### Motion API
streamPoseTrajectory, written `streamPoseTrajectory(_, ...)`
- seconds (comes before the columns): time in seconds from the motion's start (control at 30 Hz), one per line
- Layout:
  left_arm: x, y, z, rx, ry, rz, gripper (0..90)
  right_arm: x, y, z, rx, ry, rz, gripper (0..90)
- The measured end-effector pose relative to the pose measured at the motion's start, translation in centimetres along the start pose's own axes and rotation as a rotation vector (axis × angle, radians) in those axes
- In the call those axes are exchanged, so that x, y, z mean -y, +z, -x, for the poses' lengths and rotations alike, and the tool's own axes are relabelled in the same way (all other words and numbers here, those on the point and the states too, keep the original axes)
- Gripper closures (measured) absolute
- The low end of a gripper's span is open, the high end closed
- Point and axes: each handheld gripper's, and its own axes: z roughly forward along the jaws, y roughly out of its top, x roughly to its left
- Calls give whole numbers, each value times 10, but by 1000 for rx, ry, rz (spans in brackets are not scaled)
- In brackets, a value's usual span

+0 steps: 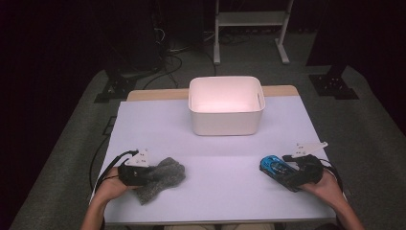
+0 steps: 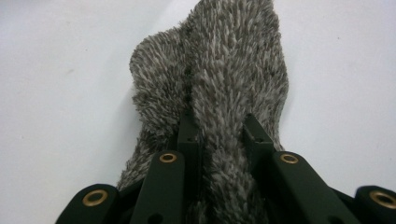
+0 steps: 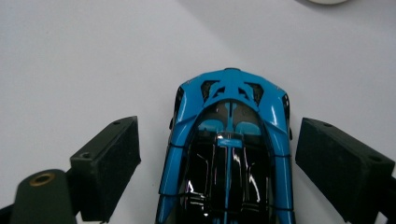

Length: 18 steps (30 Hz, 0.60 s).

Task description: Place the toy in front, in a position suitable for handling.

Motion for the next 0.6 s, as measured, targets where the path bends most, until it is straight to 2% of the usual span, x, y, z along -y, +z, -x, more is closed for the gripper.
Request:
streamPoseTrajectory(0.07,1,1,0,7,-1,-1,740,4,3,-1,14,-9,-26,127)
streamPoseTrajectory(0.23,3,2,-1,8,-5,6,740,7,10,-3,29,-20,-54,124)
streamPoseTrajectory(0.47,5,2,0,12,-10,11,740,8,10,-5,48,-32,-61,134)
streamPoseTrajectory(0.6,5,2,-1,15,-6,10,740,10,8,-4,62,-20,-60,139)
